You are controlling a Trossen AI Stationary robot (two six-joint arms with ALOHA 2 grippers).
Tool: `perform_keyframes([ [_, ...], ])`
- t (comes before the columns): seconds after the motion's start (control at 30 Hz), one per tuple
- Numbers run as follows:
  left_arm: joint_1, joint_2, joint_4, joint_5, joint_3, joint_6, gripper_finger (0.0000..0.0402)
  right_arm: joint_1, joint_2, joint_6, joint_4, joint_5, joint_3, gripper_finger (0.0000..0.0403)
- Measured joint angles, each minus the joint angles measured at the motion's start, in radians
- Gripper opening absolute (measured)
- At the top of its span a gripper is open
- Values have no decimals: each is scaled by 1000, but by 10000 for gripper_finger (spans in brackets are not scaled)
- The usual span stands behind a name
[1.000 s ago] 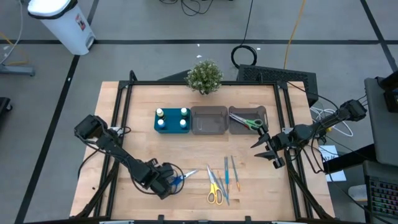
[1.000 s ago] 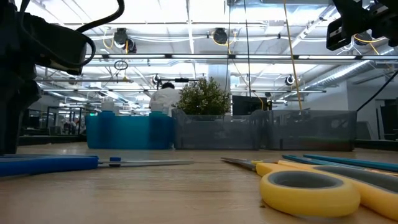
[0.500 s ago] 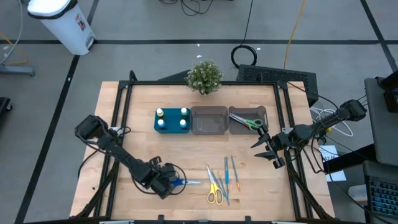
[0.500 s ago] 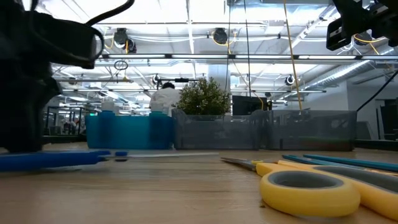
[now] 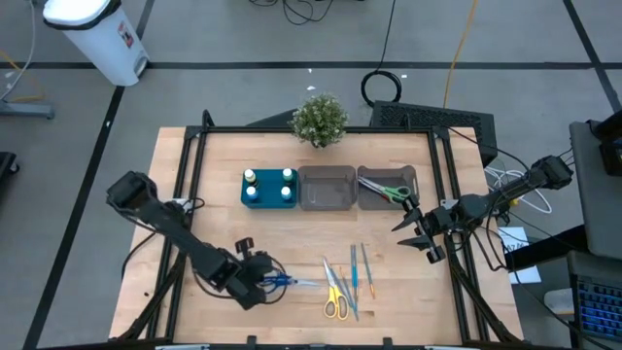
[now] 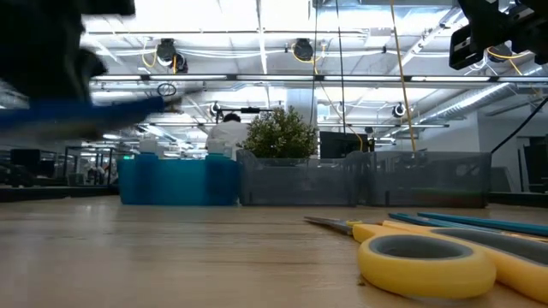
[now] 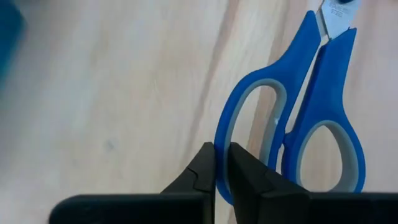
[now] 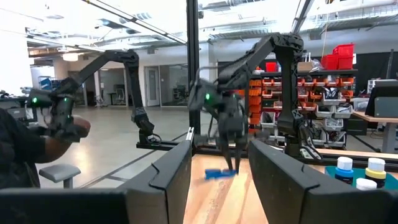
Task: Pick & Place Paint Supplies
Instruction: Put the blue scissor into the right black bin
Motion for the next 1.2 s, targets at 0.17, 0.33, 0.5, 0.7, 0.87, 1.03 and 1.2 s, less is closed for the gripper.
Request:
perform_keyframes([
  [0.17, -43, -129, 13, -179, 0, 141, 20, 0, 0, 0, 0, 1, 0, 150],
  [0.33, -61, -277, 249, -267, -99, 342, 20, 0, 1, 0, 0, 1, 0, 150],
  [0.5, 10, -420, 634, -150, -332, 601, 20, 0, 1, 0, 0, 1, 0, 150],
  [0.7, 137, -673, 1065, 8, -584, 798, 20, 0, 1, 0, 1, 1, 0, 150],
  [0.87, 210, -778, 1454, 91, -777, 925, 20, 0, 1, 0, 1, 1, 0, 150],
  [1.03, 250, -762, 1646, 79, -890, 891, 20, 0, 1, 0, -8, 66, 0, 150],
  [1.2, 261, -756, 1658, 60, -899, 859, 20, 0, 7, -2, -25, 129, 0, 150],
])
